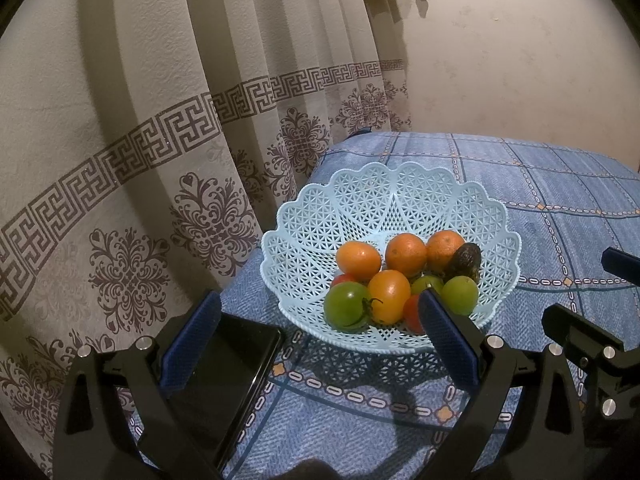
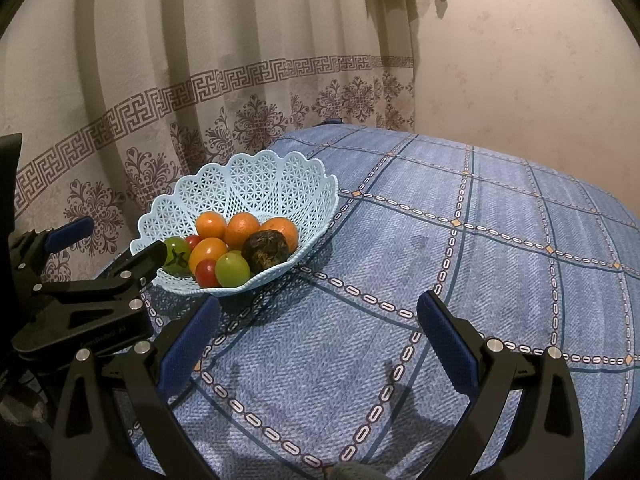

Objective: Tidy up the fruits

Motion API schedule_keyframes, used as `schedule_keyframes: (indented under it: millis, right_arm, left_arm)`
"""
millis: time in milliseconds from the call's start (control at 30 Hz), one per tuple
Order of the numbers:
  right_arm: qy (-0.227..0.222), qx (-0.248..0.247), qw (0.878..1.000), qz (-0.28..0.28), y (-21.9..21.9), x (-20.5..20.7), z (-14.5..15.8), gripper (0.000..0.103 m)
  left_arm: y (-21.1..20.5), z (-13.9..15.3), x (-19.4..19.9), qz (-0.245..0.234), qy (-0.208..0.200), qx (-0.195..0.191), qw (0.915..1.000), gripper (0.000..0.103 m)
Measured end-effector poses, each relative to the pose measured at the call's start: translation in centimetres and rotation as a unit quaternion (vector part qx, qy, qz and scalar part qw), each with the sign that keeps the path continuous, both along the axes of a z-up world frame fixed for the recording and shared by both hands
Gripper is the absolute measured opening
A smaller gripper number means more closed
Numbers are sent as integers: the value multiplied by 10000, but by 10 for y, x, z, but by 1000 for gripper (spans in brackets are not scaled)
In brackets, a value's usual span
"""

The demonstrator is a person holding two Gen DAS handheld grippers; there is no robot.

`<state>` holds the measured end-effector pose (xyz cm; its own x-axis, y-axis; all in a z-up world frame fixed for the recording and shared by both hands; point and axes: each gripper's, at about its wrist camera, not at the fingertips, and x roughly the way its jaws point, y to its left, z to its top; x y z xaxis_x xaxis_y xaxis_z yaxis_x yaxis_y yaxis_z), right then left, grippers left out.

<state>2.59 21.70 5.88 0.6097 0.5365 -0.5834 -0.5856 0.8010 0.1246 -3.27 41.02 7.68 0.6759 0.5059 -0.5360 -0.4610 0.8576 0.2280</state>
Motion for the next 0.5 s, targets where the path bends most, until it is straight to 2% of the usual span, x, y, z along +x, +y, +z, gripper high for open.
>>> schedule_keyframes:
  millis: [500]
  right_arm:
    - [58, -3, 10000, -17, 0, 1, -1, 98]
  left_arm:
    - [0, 0, 0, 3, 0, 3, 10000, 100]
